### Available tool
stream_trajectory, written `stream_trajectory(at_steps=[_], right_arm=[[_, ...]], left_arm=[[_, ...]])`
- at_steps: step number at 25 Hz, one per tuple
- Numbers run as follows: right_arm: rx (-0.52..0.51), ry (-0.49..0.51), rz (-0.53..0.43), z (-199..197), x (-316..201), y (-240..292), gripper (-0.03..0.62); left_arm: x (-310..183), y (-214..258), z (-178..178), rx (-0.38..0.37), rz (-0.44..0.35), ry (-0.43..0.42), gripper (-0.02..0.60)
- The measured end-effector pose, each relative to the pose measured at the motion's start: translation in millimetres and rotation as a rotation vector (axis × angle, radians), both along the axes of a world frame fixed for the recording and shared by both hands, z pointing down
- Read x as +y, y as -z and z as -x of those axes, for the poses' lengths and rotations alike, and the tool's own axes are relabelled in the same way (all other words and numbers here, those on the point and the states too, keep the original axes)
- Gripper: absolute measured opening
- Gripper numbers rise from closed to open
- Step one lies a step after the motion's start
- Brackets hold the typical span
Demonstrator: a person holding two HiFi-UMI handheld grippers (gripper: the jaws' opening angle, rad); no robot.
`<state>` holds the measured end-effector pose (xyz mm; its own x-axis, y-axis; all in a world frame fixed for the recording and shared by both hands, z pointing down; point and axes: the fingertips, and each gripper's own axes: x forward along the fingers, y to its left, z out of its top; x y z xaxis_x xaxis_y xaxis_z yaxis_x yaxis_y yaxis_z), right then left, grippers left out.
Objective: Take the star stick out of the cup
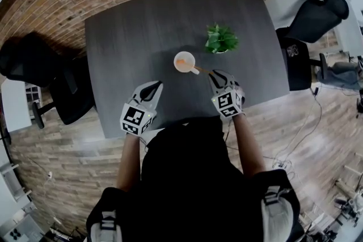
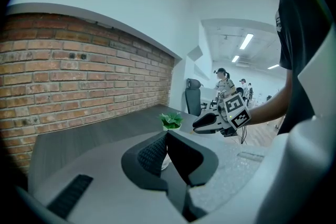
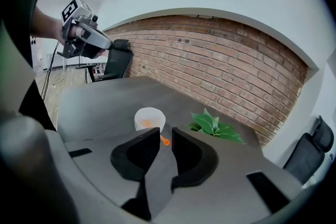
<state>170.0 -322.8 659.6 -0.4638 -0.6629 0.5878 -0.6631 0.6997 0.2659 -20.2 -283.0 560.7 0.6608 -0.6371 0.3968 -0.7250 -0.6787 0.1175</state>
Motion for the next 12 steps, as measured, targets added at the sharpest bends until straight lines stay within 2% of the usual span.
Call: stream_trajectory(at_steps=[12], right_arm=[[-0.014, 0.037, 0.039, 17.9, -9.7, -16.6, 0.066]], left_arm=[[-8.2, -3.7, 14.0, -0.016, 0.010, 0.038, 0.002]])
